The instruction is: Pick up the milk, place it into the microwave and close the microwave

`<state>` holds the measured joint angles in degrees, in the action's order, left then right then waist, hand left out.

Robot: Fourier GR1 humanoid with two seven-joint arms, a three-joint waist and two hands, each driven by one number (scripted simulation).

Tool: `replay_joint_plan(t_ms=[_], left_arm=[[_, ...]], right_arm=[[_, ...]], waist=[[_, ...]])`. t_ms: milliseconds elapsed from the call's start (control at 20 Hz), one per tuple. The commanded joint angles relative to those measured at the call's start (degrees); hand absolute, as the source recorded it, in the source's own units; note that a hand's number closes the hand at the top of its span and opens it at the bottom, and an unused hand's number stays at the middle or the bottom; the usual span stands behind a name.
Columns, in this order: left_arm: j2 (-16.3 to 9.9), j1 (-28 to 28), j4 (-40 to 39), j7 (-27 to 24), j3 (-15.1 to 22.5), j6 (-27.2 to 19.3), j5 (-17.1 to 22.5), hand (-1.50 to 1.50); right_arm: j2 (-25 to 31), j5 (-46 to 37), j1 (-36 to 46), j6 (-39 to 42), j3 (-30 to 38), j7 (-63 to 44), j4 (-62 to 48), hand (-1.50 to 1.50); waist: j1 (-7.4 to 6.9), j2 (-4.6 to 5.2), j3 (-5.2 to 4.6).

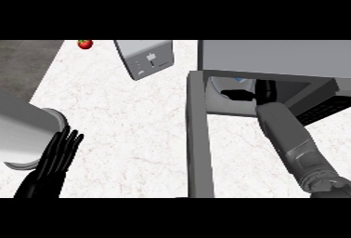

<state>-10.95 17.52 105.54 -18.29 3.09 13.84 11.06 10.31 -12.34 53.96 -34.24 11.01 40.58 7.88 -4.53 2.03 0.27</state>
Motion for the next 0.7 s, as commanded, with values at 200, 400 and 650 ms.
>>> replay_joint_plan(t_ms=[200,400,650], left_arm=[[1.29,3.15,1.46,-1.79,2.68,-0.23,-3.29,-1.50],[2.42,-0.07,-2.34,-1.57,3.18,-0.93,-4.49,-1.50],[3.14,0.05,-0.47,-0.68,4.58,-1.68,-6.00,-1.50]], right_arm=[[0.30,4.63,-6.29,8.60,4.60,7.63,0.44,-1.50],[-2.27,5.69,-11.03,9.30,5.61,13.17,0.81,-1.50],[-3.14,6.80,-12.22,18.01,5.98,14.43,0.83,-1.50]], waist=[[1.44,-0.86,-0.08],[2.46,-1.08,-0.12],[2.79,-1.34,-0.15]])
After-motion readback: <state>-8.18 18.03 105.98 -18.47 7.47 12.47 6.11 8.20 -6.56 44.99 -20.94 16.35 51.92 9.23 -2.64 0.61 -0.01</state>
